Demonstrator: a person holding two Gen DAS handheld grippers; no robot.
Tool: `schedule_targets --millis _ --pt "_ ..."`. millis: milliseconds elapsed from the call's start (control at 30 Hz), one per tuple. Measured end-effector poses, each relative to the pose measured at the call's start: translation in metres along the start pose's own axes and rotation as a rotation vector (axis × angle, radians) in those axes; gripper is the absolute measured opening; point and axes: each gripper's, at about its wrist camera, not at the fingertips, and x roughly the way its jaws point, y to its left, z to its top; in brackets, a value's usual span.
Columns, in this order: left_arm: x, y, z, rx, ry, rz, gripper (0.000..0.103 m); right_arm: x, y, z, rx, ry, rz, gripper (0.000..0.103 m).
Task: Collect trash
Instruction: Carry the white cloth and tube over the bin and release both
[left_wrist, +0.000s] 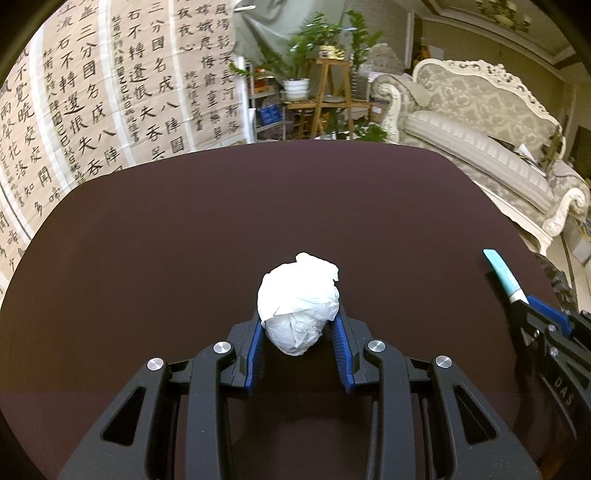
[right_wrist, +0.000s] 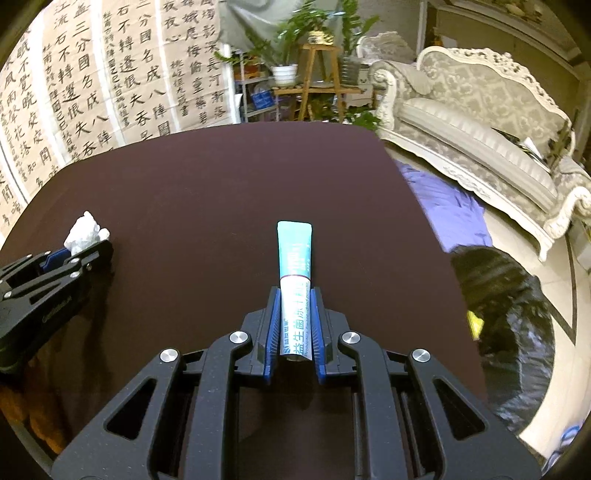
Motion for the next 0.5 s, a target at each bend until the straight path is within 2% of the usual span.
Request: schedule_targets --millis 267,500 --pt "-0.022 -0.043 -0.009 0.077 -0.032 -0.059 0.033 -0.032 -0.042 -0.018 0.073 -0.053 -0.044 0.016" --pt "-0.038 -0.081 -0.011 0.139 -0.071 -0.126 0.033 -0.054 -0.083 -0.036 0.128 -0.089 -0.117 0.016"
